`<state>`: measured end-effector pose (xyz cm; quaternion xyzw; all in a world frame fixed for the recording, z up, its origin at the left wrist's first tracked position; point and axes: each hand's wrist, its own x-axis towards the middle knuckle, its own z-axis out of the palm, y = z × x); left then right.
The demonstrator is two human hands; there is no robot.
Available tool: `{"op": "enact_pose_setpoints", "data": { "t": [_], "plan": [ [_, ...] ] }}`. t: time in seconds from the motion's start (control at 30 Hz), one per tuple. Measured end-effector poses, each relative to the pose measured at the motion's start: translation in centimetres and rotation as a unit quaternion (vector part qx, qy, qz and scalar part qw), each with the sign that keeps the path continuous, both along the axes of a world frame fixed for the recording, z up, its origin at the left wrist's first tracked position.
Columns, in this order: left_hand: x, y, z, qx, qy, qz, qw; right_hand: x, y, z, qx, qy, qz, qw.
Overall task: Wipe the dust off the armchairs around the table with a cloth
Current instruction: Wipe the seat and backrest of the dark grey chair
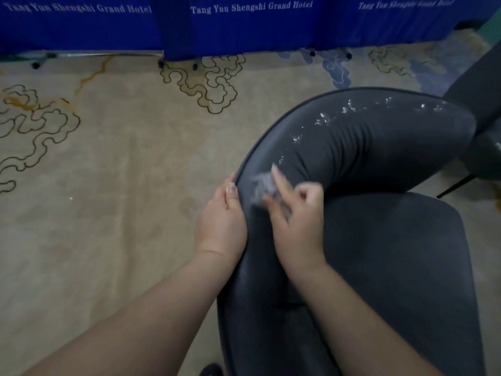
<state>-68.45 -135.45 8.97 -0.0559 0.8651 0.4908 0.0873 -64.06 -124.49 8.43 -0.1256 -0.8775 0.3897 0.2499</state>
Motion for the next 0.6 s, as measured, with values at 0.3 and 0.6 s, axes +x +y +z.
{"op": "enact_pose_setpoints", "data": {
  "t": [0.3,0.6],
  "plan": [
    [-1.8,0.4,0.4,-0.018,-0.016,-0.068,0.997,-0.2,-0.6,-1.3,-0.012,0.045,-0.032,0.998],
    [-11.4,5.4,1.3,-0.018,-0.044,-0.224,0.974,-8.8,4.0,0.2,-0.027,-0.007,-0.148,0.989]
  ]
}}
